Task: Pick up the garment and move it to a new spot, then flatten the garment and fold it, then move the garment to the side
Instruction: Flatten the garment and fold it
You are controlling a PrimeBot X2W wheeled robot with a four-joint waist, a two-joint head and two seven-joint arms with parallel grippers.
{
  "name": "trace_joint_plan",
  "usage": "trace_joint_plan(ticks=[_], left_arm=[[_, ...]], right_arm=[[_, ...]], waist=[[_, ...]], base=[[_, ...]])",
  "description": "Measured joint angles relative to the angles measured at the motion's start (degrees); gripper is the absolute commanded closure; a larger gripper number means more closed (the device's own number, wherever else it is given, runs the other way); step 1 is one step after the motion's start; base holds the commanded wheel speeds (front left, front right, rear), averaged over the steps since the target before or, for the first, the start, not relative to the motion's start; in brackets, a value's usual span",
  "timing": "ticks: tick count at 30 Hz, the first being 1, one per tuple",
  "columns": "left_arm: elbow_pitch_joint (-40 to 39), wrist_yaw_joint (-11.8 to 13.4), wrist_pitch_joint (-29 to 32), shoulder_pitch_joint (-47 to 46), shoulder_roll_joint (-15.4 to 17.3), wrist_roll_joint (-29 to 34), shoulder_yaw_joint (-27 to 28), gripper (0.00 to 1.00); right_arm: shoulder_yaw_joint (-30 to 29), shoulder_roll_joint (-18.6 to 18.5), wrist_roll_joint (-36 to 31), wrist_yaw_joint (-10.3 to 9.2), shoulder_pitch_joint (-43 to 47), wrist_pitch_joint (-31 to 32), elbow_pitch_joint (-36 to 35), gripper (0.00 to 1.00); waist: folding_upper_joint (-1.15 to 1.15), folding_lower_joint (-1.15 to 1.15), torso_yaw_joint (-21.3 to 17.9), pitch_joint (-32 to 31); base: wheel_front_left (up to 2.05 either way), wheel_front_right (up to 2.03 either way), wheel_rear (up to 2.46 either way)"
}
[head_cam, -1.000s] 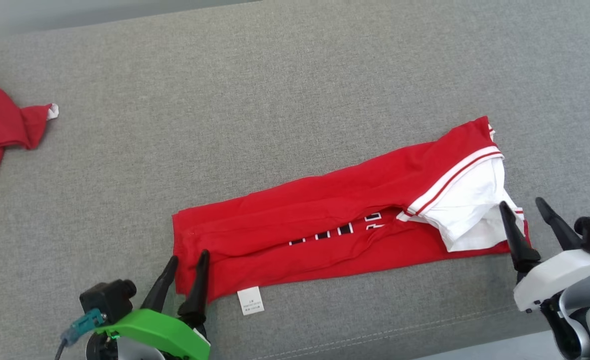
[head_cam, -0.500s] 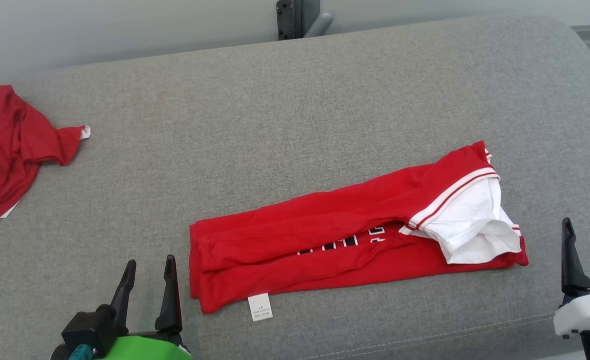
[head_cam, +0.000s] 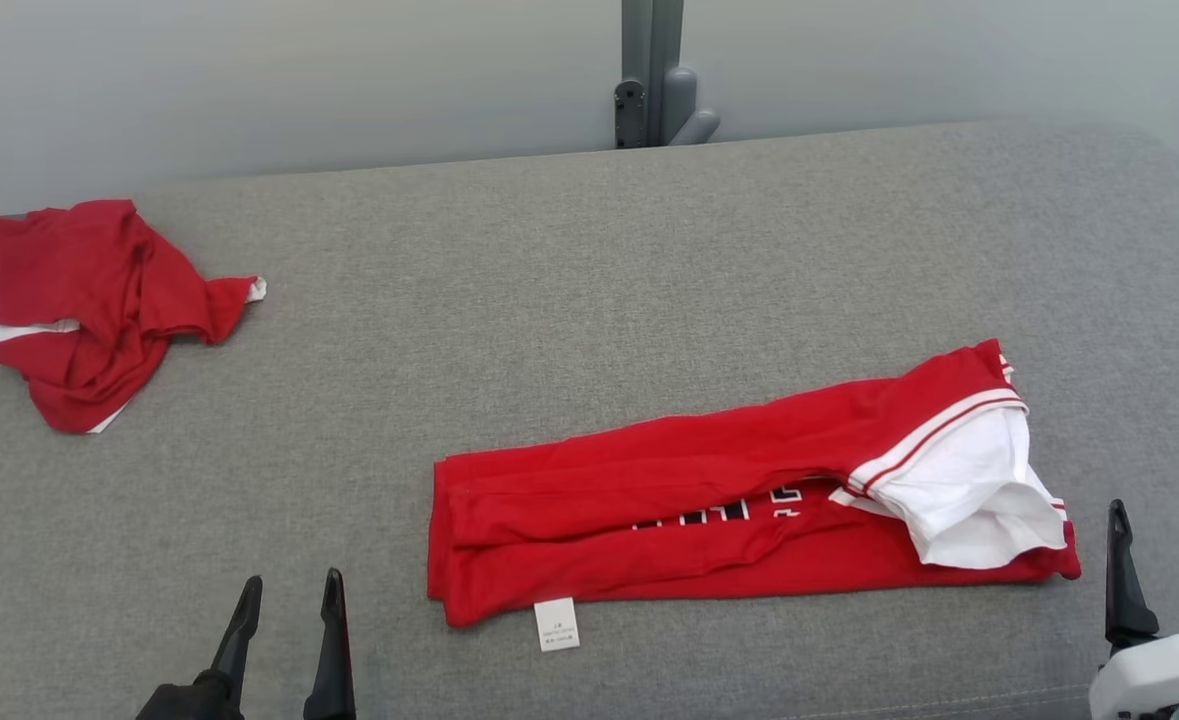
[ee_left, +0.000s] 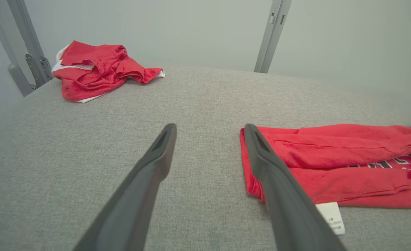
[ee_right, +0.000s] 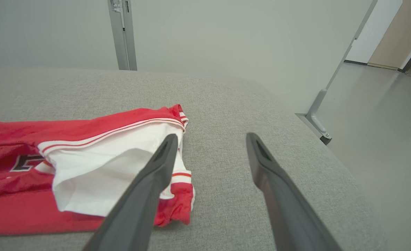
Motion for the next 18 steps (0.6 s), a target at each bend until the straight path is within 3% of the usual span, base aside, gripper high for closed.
trace_joint_plan(ticks=[5, 18], left_arm=[[-0.2, -1.6, 0.0, 0.3, -0.9, 1.2, 1.9, 0.0], [-1.8, -3.5, 0.0, -3.0, -1.8, 2.0, 3.8, 0.0]], right_arm=[[1.6, -1.7, 1.4, 0.0, -4.1, 0.1, 2.6, 0.0], [5.3, -5.9, 7.0, 0.0, -15.9, 10.3, 13.0, 0.0]], waist=[[0.0, 0.0, 1.6, 0.2], [0.0, 0.0, 3.5, 7.1]], base=[[0.0, 0.0, 0.0], [0.0, 0.0, 0.0]])
